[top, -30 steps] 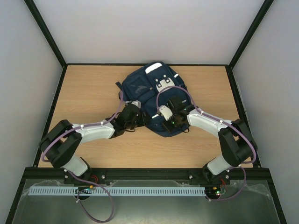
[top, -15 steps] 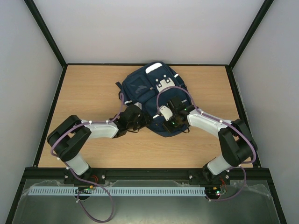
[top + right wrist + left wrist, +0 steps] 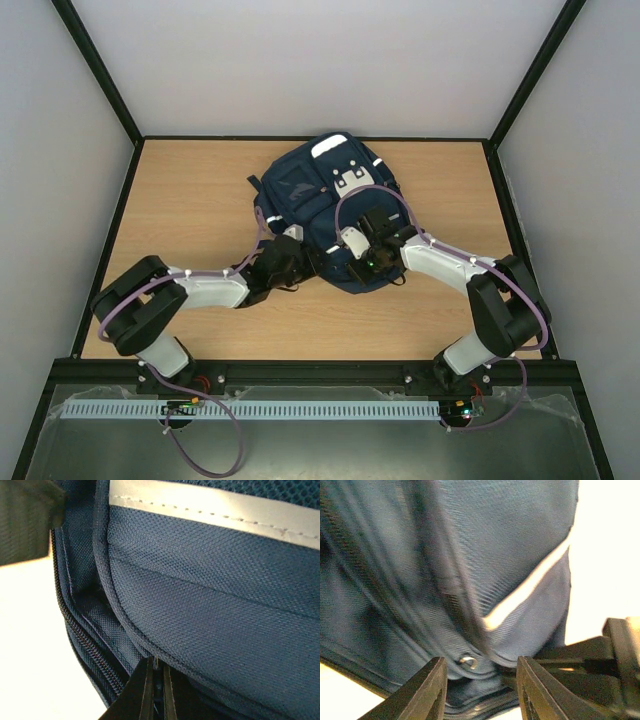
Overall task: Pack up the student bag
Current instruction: Zip the student bag at the center of the board.
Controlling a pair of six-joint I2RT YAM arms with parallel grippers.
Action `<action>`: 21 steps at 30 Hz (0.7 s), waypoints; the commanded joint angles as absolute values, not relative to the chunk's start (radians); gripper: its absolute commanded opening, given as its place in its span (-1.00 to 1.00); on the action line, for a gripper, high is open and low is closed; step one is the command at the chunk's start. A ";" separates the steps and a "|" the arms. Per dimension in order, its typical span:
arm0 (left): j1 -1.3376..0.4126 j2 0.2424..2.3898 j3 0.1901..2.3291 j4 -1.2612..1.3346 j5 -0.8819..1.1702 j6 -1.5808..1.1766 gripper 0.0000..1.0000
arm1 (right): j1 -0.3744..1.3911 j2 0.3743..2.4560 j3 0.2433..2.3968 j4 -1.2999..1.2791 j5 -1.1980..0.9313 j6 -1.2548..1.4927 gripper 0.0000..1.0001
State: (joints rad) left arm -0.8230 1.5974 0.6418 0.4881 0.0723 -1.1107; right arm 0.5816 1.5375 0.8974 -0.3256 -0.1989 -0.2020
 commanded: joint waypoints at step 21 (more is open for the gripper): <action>-0.845 1.744 0.740 0.576 0.040 -1.153 -0.63 | 0.586 1.509 0.869 -0.344 -0.199 -0.227 -0.98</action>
State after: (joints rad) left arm -0.8516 1.7153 0.7082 0.5396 0.0502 -1.1542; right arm 0.5816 1.5230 0.8818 -0.3115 -0.1936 -0.2131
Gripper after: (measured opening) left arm 0.238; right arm 0.048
